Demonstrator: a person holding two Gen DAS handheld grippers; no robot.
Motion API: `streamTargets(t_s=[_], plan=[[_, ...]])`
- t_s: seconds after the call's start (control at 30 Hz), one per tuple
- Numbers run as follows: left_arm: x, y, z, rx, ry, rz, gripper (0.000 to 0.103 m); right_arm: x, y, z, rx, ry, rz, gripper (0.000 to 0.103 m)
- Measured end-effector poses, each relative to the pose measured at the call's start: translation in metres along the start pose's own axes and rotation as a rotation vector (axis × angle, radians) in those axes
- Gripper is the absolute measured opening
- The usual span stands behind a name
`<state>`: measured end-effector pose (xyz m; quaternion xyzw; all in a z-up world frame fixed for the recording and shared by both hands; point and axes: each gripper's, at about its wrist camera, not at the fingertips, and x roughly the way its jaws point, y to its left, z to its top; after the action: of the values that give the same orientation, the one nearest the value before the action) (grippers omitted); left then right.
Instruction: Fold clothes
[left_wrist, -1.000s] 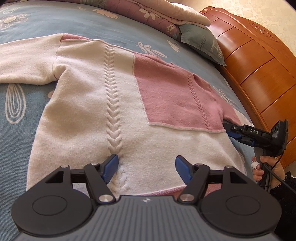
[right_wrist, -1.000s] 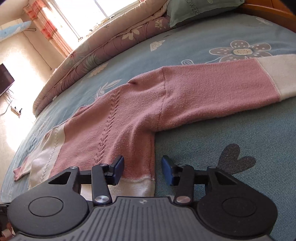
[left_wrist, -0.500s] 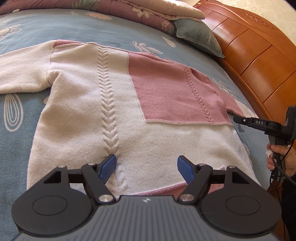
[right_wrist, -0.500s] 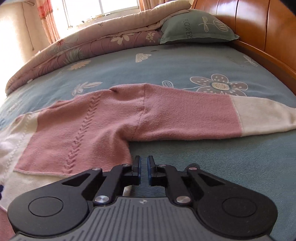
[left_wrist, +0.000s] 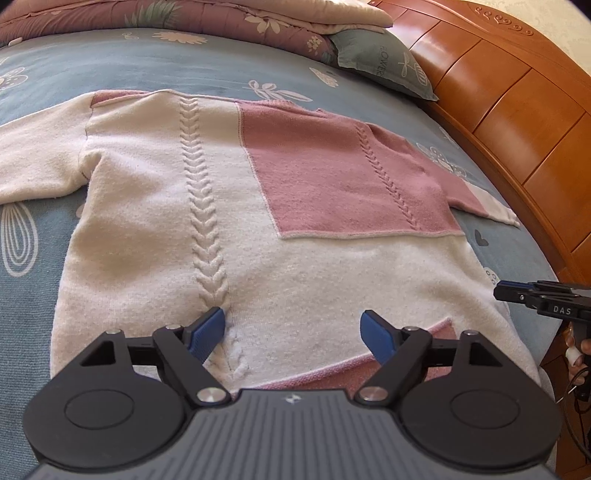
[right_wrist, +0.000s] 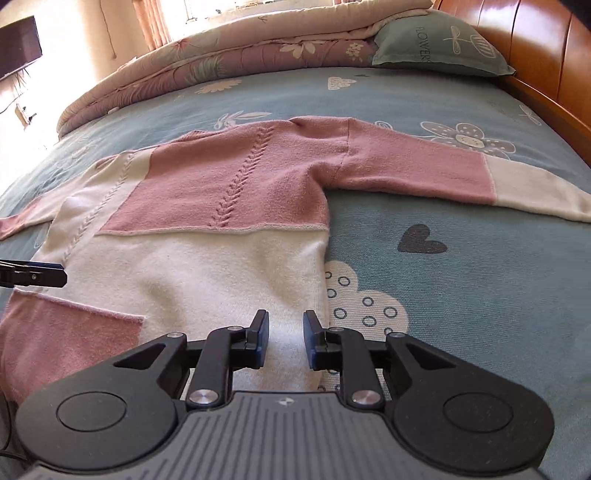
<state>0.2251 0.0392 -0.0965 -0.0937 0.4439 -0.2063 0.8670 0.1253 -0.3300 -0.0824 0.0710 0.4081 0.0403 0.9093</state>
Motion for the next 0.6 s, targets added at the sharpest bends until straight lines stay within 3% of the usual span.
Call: streamTargets(t_s=[0.07,0.13,0.33,0.47,0.6], plan=[[-0.002,-0.005,0.001,0.002,0.009,0.025,0.081,-0.012,-0.004,-0.004,0.025,-0.011,-0.009,0.043],[-0.006,-0.015,0.0,0.022,0.019,0.049,0.08,-0.022,-0.009,-0.011,0.054,-0.016,-0.007,0.042],[-0.02,-0.065,-0.019,0.266,0.029,-0.002,0.081,-0.033,-0.018,-0.033,0.116,-0.007,-0.015,0.043],[-0.006,-0.067,-0.032,0.246,0.088,0.011,0.081,-0.035,-0.022,-0.046,0.148,-0.005,-0.054,0.043],[-0.009,-0.065,-0.037,0.236,0.08,0.007,0.081,-0.045,-0.022,-0.06,0.151,-0.01,-0.083,0.043]])
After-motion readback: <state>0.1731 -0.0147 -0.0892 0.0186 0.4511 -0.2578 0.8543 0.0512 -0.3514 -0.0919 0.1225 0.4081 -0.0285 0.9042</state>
